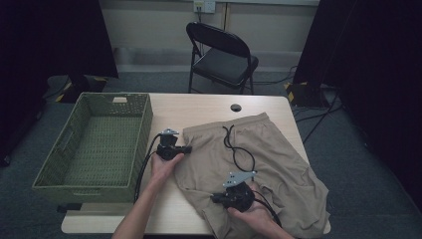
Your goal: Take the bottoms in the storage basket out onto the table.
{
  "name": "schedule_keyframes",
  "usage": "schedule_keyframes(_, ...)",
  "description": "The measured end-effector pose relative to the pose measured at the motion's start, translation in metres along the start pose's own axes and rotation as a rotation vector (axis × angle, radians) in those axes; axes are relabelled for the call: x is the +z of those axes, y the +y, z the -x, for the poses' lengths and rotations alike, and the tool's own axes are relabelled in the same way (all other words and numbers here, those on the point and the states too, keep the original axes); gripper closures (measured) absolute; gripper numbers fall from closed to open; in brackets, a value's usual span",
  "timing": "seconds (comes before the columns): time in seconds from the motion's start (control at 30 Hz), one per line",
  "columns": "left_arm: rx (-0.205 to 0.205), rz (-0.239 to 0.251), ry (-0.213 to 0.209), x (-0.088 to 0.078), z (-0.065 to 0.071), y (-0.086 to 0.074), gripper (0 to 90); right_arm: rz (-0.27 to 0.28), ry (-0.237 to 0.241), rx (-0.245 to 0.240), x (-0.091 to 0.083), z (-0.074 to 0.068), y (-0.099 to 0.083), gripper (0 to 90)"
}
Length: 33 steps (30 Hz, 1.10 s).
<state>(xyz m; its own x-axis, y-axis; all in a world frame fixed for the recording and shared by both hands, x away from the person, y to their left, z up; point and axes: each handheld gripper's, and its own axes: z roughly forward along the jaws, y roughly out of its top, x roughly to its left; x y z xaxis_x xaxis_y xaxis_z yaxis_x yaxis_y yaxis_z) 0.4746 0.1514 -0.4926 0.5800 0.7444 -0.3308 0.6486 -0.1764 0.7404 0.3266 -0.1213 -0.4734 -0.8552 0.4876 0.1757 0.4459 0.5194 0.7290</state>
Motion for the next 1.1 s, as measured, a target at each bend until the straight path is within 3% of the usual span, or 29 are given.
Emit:
schedule_keyframes(0.37,0.013,0.049,0.008,-0.018,0.004,0.015,87.8,0.095,-0.008,0.026,-0.021,0.005,0.01,87.2)
schedule_keyframes(0.53,0.051,0.082,-0.003,-0.027,0.014,0.033,87.8,0.118,-0.008,0.014,-0.027,0.001,0.014,87.3)
schedule_keyframes(0.67,0.037,0.123,0.002,-0.04,0.014,0.043,87.8,0.124,-0.005,0.0,-0.029,-0.001,0.015,87.5)
schedule_keyframes(0.8,0.053,0.134,0.0,-0.051,0.018,0.051,87.8,0.139,-0.005,-0.008,-0.033,-0.004,0.019,87.6)
schedule_keyframes(0.93,0.065,0.156,-0.001,-0.063,0.022,0.062,87.7,0.172,-0.008,-0.015,-0.04,-0.007,0.03,87.6)
schedule_keyframes(1.1,0.049,0.196,-0.004,-0.077,0.02,0.075,87.8,0.216,-0.007,-0.045,-0.049,-0.014,0.046,87.7)
